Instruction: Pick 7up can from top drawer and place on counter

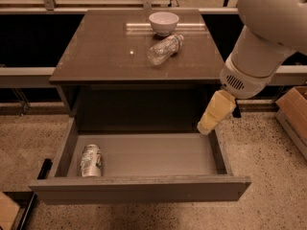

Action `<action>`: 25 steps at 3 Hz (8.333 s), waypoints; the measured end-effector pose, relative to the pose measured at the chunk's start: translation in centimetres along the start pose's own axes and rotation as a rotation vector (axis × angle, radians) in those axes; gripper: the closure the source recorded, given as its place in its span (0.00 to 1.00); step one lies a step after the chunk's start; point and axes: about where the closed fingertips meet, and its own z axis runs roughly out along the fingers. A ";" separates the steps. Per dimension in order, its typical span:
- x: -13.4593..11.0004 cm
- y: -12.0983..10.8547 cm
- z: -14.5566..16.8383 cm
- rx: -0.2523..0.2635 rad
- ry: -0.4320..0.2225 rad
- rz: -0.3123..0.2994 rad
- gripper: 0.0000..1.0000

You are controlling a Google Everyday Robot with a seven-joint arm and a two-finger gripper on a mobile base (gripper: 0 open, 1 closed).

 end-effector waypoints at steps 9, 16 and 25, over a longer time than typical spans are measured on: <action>-19.0 11.1 19.1 -0.314 0.063 0.434 0.00; -23.8 24.7 25.2 -0.453 0.186 0.533 0.00; -18.8 10.1 8.3 -0.637 -0.304 0.506 1.00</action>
Offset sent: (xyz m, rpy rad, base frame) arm 0.0843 0.0710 -0.0910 0.2193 0.1166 -0.4242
